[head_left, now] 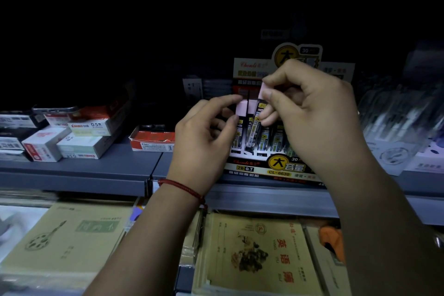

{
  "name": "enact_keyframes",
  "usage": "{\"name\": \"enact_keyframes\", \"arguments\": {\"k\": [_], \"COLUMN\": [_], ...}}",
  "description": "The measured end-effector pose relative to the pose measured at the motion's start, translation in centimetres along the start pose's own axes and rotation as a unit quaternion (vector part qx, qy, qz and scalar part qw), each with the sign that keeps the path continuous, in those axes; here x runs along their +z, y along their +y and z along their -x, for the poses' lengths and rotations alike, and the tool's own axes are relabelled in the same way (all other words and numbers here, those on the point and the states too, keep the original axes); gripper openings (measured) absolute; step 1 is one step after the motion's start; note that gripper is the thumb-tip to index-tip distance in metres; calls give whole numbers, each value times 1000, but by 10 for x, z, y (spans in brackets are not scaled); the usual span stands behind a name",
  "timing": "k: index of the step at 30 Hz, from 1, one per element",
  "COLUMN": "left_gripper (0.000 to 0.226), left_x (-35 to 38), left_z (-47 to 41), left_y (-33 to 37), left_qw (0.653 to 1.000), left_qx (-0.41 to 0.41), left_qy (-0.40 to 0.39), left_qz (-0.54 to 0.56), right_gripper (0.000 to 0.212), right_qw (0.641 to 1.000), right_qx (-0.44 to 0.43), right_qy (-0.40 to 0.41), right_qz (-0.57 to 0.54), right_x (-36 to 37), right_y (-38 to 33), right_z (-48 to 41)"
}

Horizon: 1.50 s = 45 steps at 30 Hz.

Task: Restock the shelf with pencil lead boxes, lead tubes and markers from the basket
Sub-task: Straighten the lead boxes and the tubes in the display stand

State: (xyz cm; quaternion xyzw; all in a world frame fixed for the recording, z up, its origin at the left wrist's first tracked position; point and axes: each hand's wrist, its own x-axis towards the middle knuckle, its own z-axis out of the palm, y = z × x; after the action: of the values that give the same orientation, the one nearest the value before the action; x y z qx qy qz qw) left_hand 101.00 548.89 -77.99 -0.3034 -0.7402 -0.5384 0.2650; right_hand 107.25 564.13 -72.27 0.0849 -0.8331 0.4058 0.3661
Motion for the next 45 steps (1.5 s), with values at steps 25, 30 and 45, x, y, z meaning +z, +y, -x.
{"name": "enact_keyframes", "arguments": {"k": [25, 30, 45], "left_gripper": [30, 24, 18], "left_x": [-2, -2, -5], "left_z": [1, 0, -9], "left_y": [2, 5, 9], "left_qw": [1000, 1000, 975], "left_qx": [4, -4, -100], "left_qy": [0, 3, 15], "left_qz": [-4, 17, 198], "right_gripper": [25, 25, 32], "right_qw": [969, 971, 973], "right_qx": [-6, 5, 78], "right_qy": [-28, -42, -62], "right_qz": [244, 236, 210], "right_x": [12, 7, 5], "right_y": [-4, -9, -12], "right_z": [6, 6, 9]}}
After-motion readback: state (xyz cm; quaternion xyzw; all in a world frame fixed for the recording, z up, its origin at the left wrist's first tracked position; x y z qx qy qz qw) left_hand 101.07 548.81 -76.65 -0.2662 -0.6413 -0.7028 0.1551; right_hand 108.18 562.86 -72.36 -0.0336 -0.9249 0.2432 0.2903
